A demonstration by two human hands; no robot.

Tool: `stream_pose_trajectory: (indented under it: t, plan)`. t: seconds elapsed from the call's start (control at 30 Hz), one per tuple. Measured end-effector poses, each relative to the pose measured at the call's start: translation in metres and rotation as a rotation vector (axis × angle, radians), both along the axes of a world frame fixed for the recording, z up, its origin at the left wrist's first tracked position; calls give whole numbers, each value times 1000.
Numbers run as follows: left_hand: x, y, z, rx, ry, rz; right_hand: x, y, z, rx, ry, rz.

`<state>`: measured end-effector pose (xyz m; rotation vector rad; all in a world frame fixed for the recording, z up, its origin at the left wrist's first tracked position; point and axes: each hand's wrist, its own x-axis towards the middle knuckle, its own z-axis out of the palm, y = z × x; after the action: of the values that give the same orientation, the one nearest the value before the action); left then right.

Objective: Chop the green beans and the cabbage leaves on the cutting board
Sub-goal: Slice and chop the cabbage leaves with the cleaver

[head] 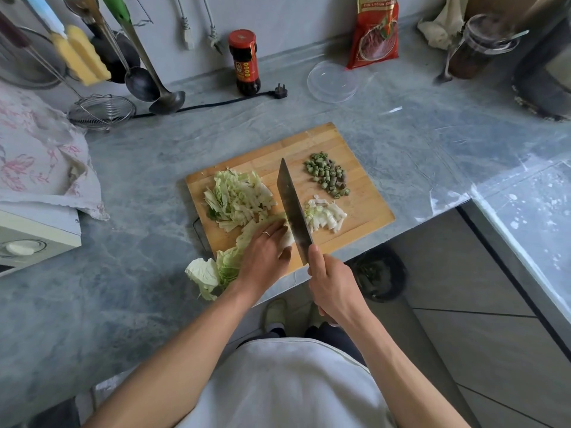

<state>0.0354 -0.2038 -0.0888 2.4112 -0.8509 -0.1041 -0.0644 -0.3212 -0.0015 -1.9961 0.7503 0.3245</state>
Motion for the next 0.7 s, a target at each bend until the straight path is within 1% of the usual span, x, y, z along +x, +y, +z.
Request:
stream_pose_trajectory:
  t: [0.13,0.3,0.43,0.5,0.6,0.7]
  plan:
    - [3,2,-2,-1,-17,-30,1,1,2,-45,1,22]
    - [8,2,-5,-60,-26,-95,7,8,3,-68,-34,50]
    - [7,2,-2,-102,6,-79,17,16,-5,-60,-81,-10]
    - [6,2,-2,-83,4,-94,21,17,-9,-17,-86,-73]
    - [8,6,-8,-48,53,-106,17,12,-10,70,-55,-147]
    - [6,10,-10,-20,109,-51,6,9,-12,58,-72,-144]
